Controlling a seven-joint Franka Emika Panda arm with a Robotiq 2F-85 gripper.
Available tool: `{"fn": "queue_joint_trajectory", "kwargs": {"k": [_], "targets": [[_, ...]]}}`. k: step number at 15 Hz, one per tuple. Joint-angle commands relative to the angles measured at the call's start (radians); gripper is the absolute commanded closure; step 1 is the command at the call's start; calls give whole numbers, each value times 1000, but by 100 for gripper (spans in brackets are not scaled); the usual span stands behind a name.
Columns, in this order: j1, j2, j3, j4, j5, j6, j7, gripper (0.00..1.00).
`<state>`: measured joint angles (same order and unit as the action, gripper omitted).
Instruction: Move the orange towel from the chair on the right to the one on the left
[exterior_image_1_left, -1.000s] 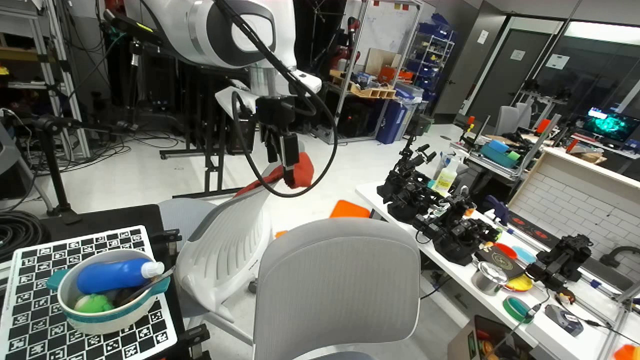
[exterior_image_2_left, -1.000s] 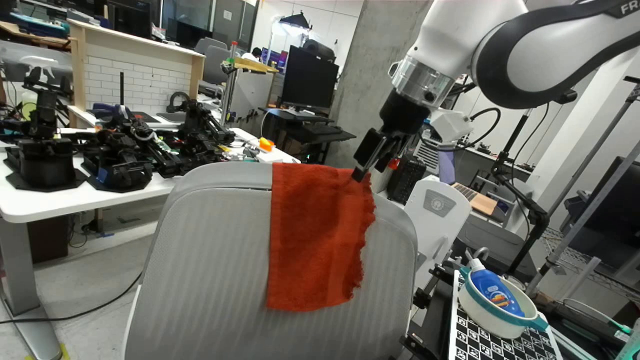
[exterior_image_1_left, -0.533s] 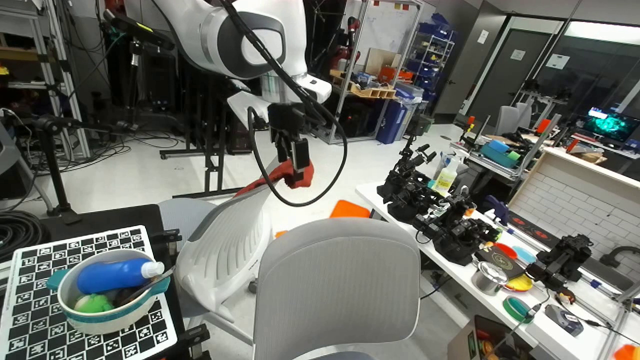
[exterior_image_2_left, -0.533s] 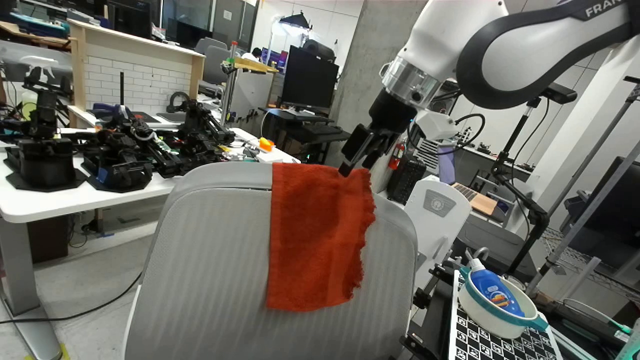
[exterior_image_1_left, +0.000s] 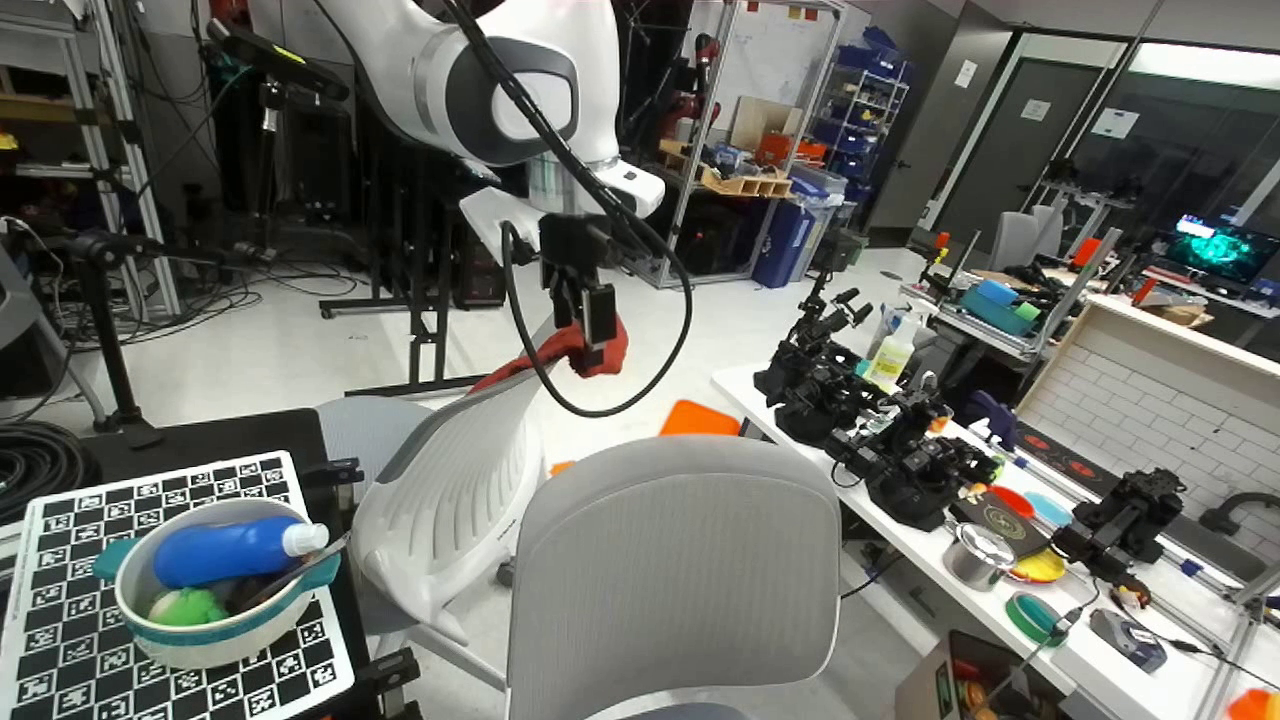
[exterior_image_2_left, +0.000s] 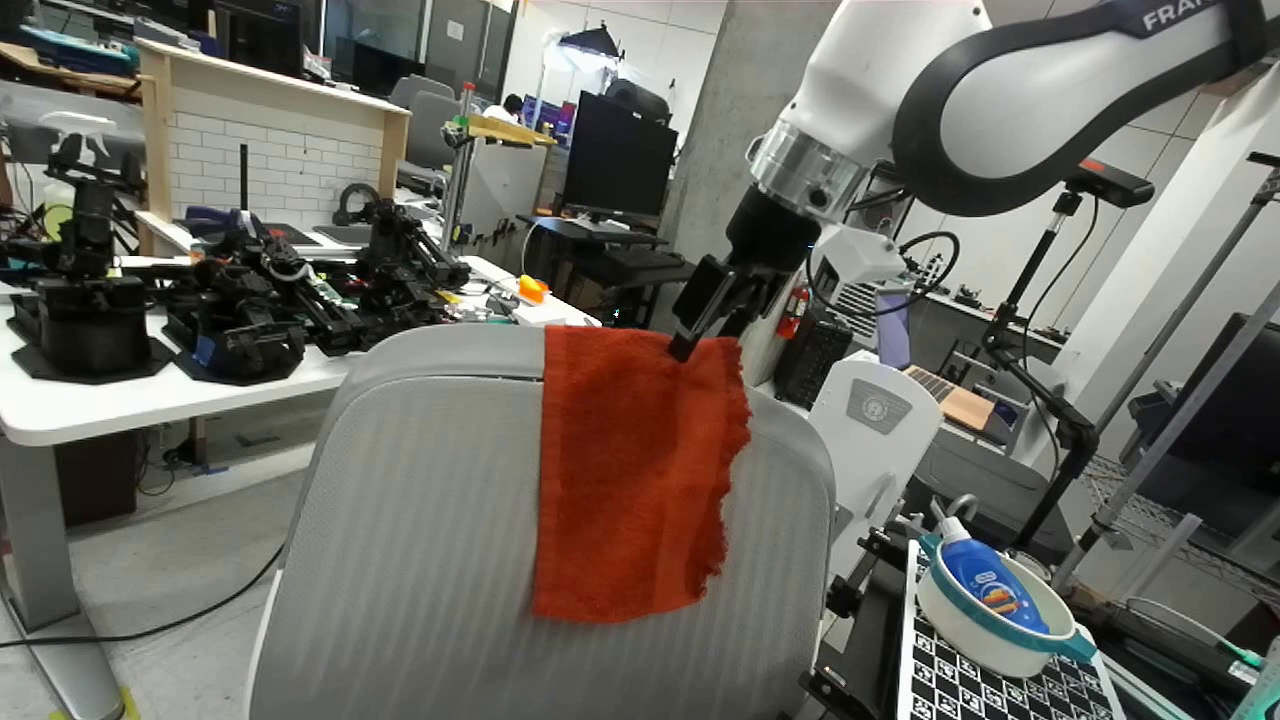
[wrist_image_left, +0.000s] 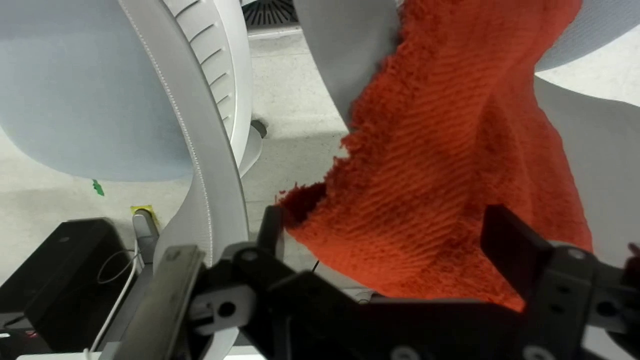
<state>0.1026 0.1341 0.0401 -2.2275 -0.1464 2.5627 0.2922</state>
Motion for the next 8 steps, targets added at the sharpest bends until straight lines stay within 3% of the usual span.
{"fn": "queue_joint_trajectory", "kwargs": {"k": [1, 2, 3, 4, 8], "targets": [[2, 20, 5, 39, 25, -60, -7, 0], [3, 24, 4, 44, 23, -69, -7, 0], [3, 27, 5, 48, 25, -77, -7, 25], [3, 31, 5, 52, 25, -81, -8, 26], [4, 39, 5, 64, 27, -87, -12, 58]]}}
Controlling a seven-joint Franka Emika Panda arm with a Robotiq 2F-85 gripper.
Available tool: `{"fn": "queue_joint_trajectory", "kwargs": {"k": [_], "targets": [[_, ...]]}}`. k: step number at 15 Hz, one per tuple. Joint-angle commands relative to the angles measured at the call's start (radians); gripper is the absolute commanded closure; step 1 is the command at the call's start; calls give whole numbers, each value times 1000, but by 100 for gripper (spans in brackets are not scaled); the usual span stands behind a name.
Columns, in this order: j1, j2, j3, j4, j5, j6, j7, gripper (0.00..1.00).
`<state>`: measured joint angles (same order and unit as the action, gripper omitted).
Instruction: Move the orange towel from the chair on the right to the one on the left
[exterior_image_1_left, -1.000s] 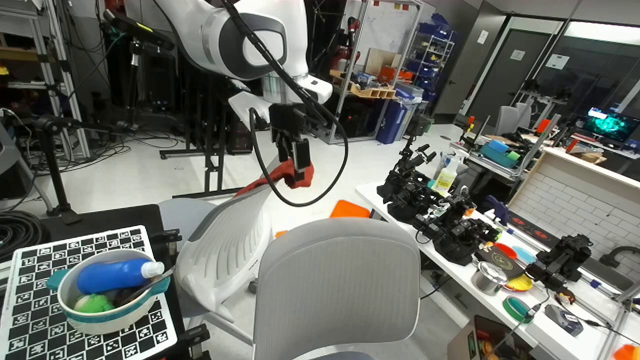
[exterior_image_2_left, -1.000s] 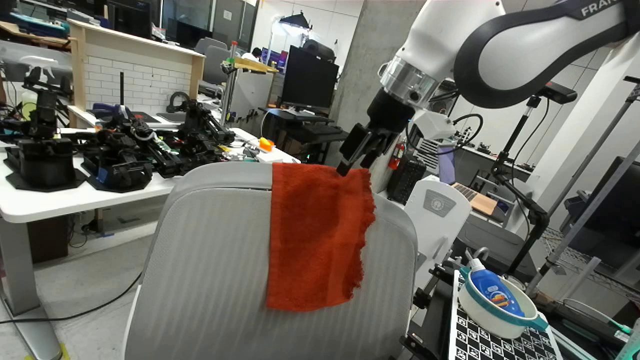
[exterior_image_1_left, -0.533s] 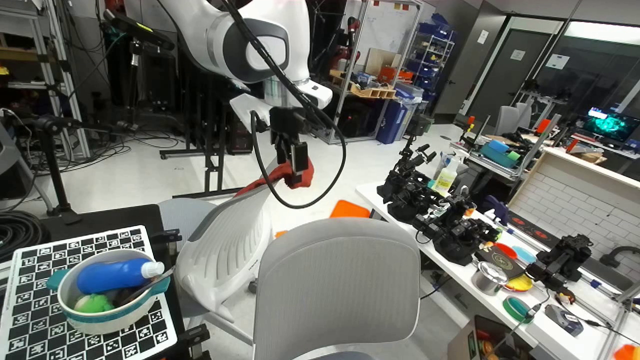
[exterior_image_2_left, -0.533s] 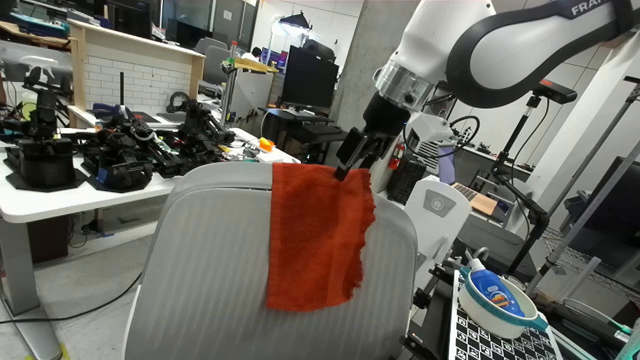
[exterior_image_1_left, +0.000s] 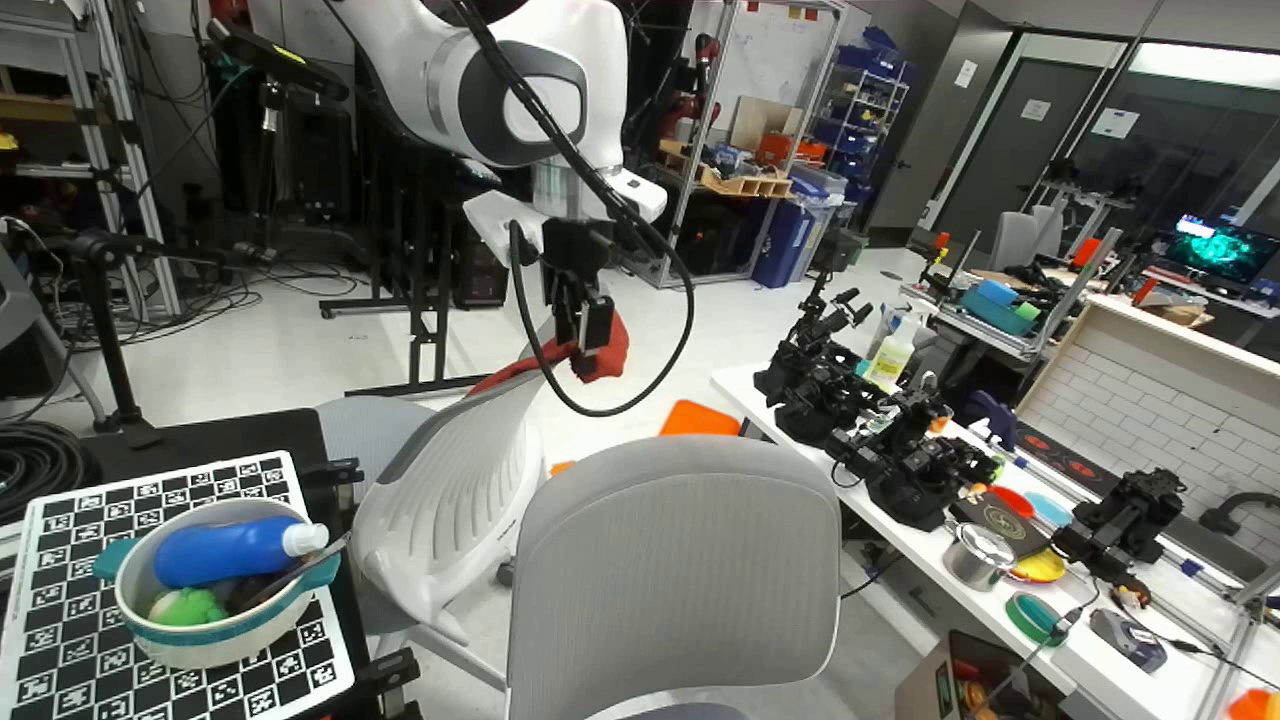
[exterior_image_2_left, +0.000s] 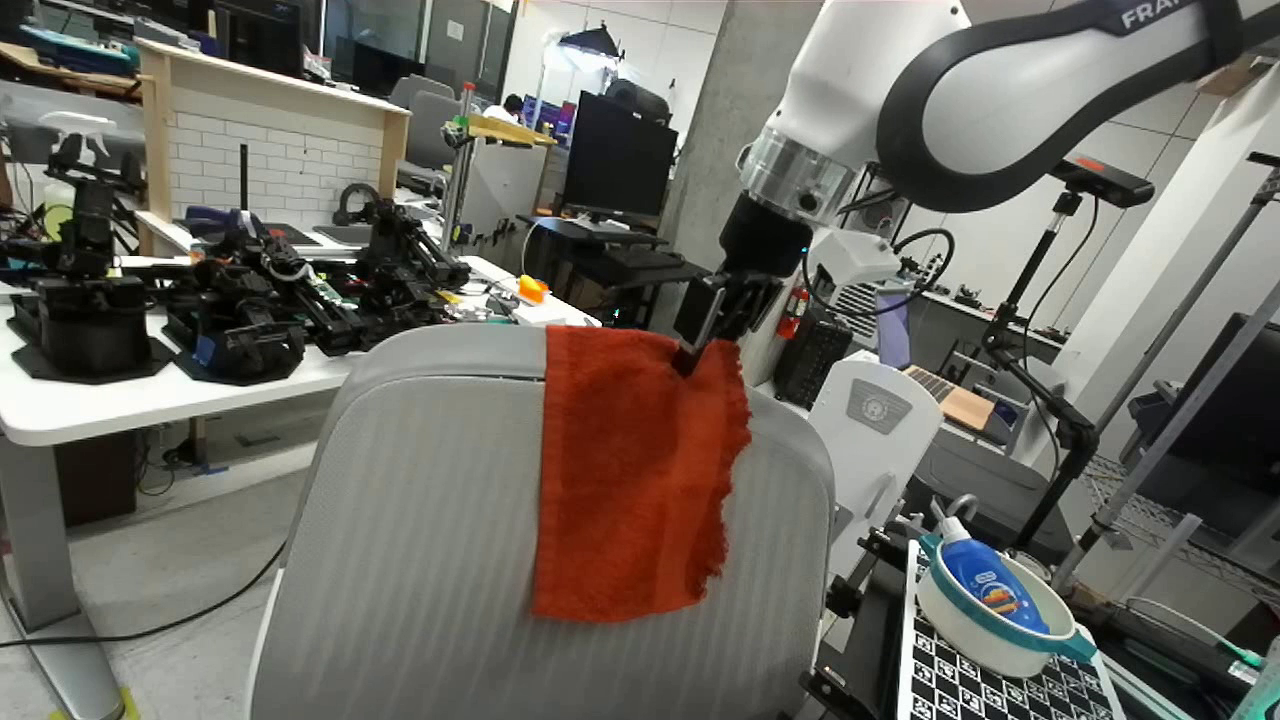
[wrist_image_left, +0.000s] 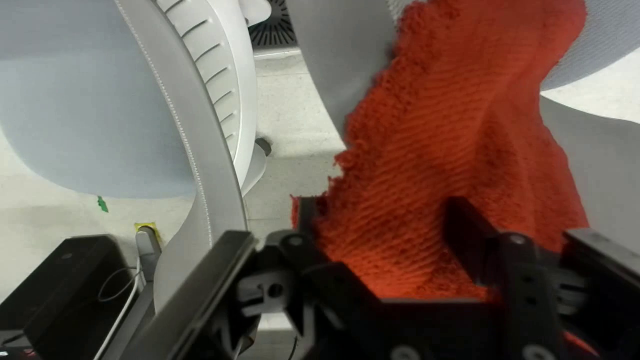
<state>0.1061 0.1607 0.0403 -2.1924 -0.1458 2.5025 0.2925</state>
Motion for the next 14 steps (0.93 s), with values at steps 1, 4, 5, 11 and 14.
{"fn": "queue_joint_trajectory", "kwargs": {"k": [1, 4, 5, 11, 14], "targets": [[1, 12, 5, 30, 29, -27, -15, 64], [2, 13, 7, 37, 41, -30, -20, 85], [2, 13, 7, 38, 42, -29, -21, 94], [-5, 1, 4, 47, 45, -26, -29, 97], [-7, -38, 9, 69, 63, -36, -39, 97]]}}
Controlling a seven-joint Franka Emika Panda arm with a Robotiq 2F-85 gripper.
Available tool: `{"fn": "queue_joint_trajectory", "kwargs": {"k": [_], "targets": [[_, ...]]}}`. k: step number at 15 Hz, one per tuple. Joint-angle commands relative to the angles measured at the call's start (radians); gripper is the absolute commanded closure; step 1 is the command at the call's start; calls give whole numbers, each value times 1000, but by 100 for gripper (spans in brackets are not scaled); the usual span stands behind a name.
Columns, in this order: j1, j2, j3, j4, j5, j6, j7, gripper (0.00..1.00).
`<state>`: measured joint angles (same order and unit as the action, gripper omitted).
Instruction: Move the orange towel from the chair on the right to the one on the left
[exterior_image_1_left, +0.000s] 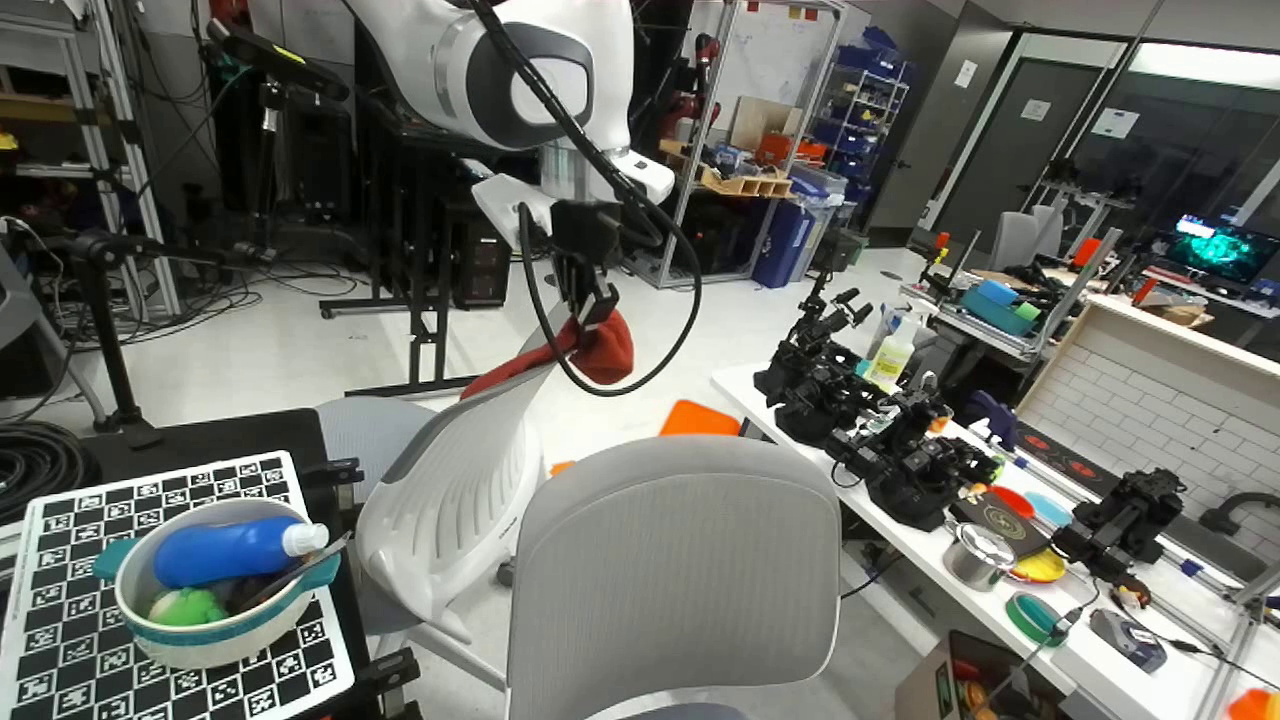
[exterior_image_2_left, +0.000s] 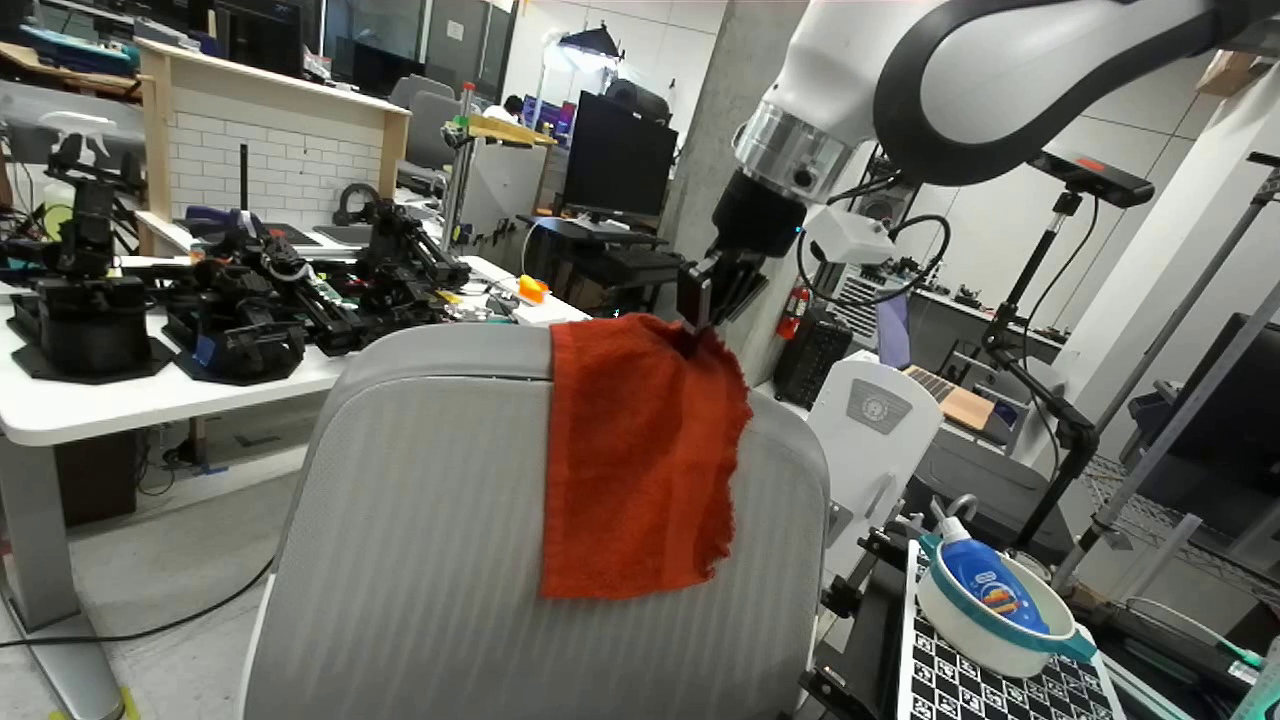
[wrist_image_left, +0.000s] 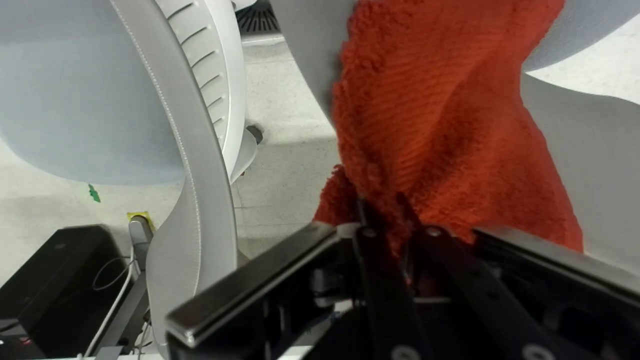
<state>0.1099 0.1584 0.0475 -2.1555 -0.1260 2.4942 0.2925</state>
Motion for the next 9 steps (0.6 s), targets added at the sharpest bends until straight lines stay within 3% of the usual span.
{"fn": "queue_joint_trajectory", "kwargs": {"k": [1, 9], "targets": [[-14, -50, 3, 53, 54, -38, -44, 97], [-70, -6, -36, 320, 91, -105, -54, 97]]}}
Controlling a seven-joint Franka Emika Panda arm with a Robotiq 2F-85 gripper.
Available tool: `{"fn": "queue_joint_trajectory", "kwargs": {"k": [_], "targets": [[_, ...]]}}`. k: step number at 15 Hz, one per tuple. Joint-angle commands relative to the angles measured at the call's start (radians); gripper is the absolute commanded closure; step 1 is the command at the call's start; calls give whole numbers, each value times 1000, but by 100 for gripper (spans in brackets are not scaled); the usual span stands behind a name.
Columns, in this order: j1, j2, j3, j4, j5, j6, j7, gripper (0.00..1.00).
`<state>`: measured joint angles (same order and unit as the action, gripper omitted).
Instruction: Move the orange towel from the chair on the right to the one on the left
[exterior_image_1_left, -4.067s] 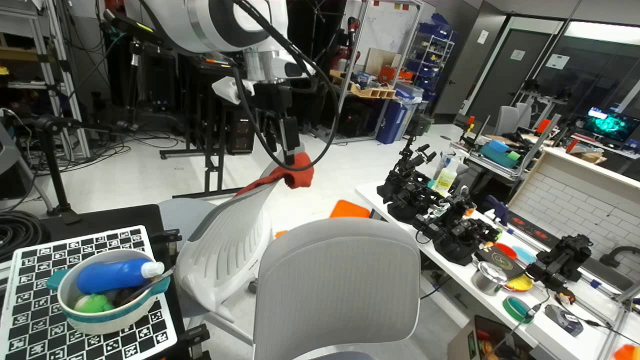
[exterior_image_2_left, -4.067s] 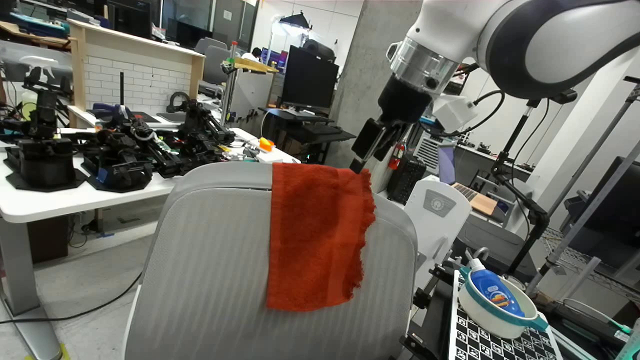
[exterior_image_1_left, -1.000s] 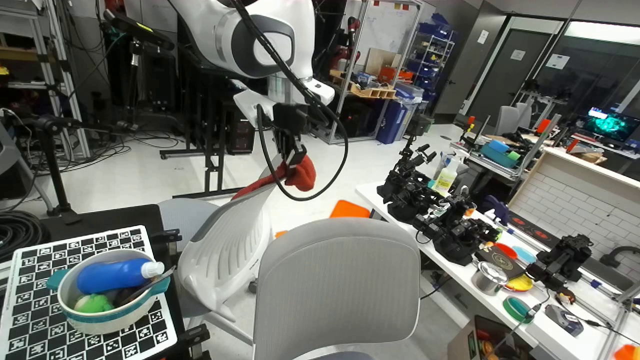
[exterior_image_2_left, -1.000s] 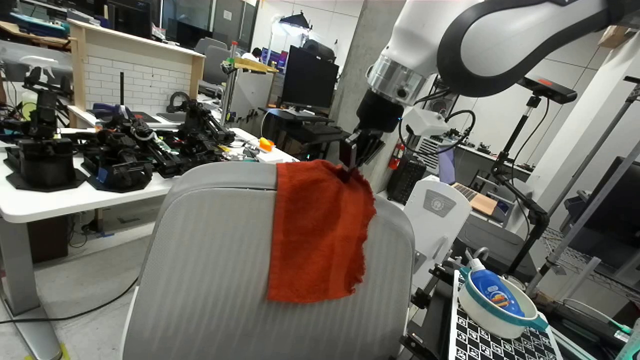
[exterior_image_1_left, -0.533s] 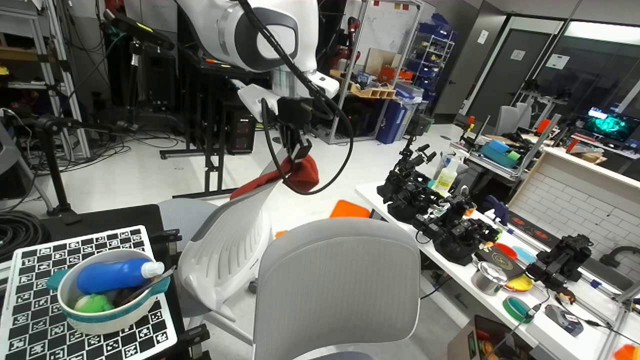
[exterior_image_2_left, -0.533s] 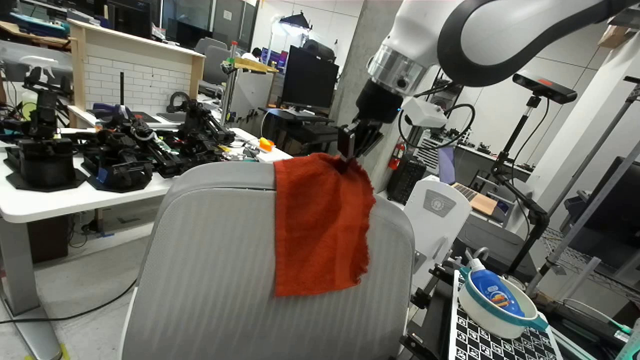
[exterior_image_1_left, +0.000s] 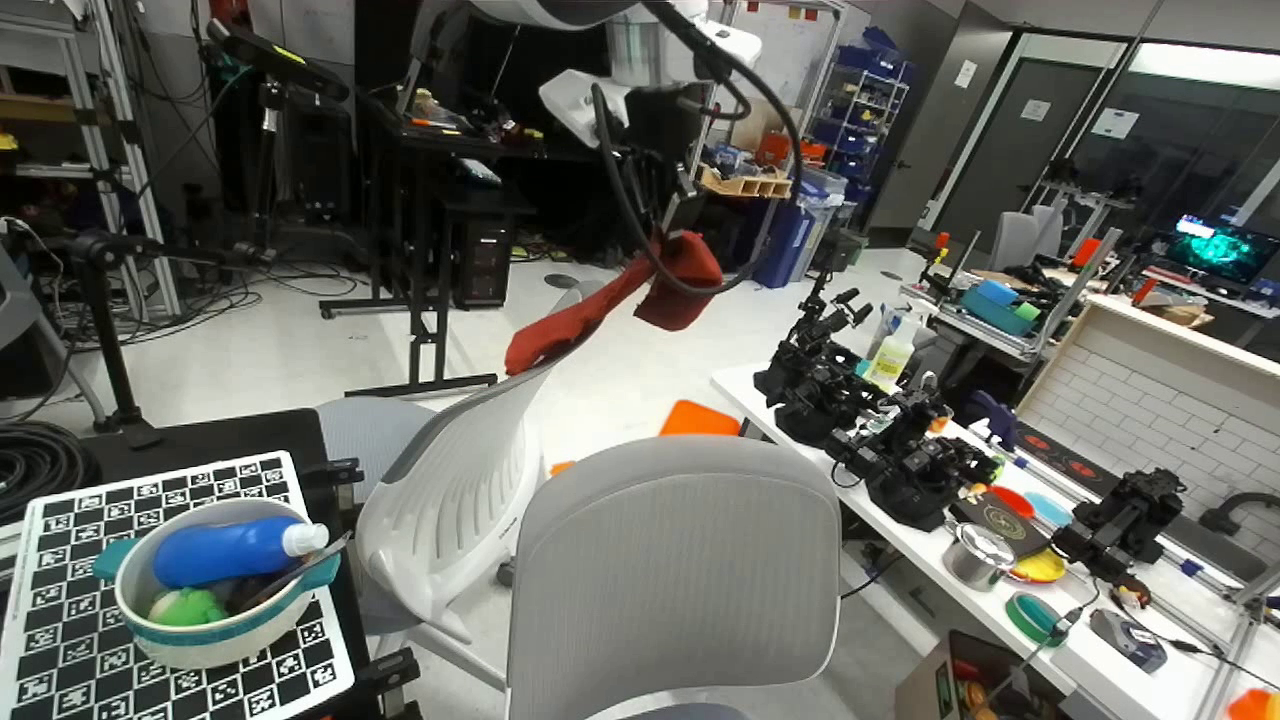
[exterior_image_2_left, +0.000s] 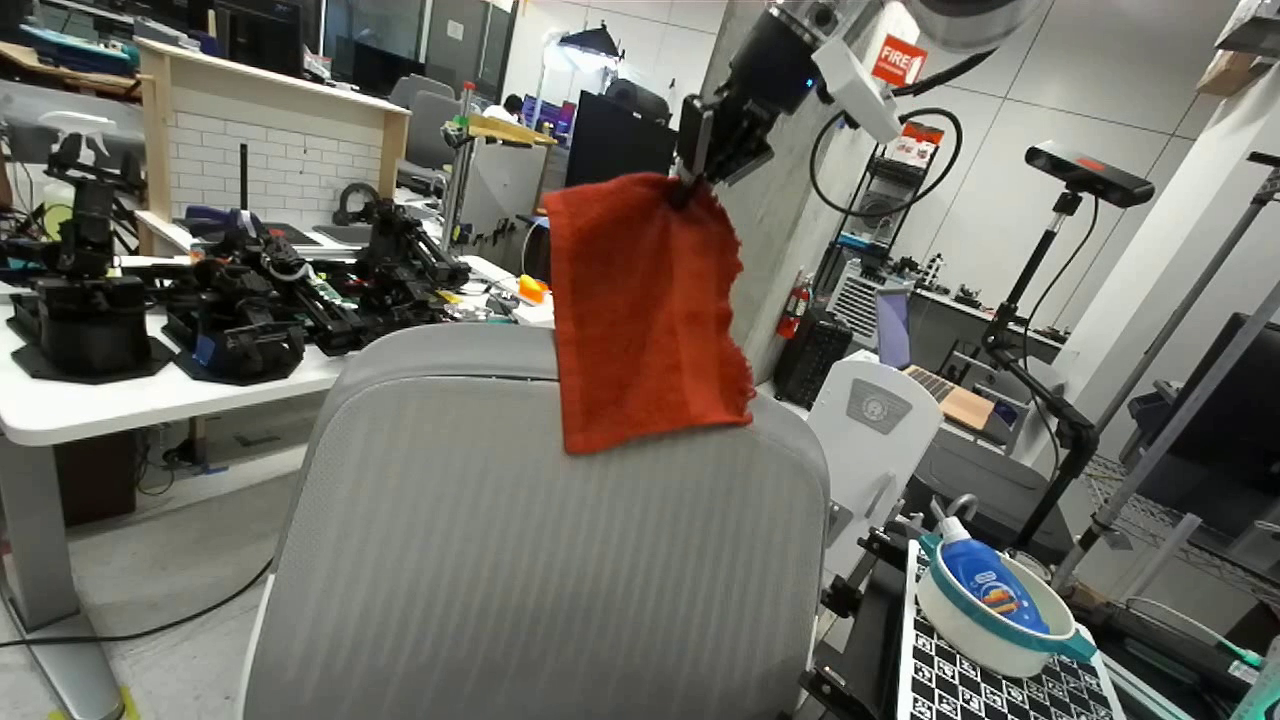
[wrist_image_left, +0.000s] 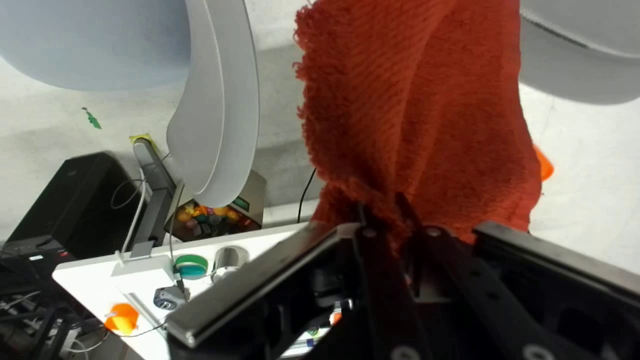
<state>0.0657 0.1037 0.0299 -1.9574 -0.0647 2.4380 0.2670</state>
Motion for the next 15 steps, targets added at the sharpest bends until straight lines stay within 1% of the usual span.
{"fn": "queue_joint_trajectory", "kwargs": {"k": [1, 5, 8, 10, 12, 15], "targets": [[-37, 66, -28, 164, 31, -61, -26, 97], [-76, 134, -58, 326, 59, -110, -21, 97], [-74, 175, -62, 380, 47, -117, 1, 97], [-58, 204, -63, 399, 27, -106, 27, 97], [-28, 237, -79, 406, -22, -60, 100, 97], [15, 291, -96, 421, -86, -24, 196, 97]]}}
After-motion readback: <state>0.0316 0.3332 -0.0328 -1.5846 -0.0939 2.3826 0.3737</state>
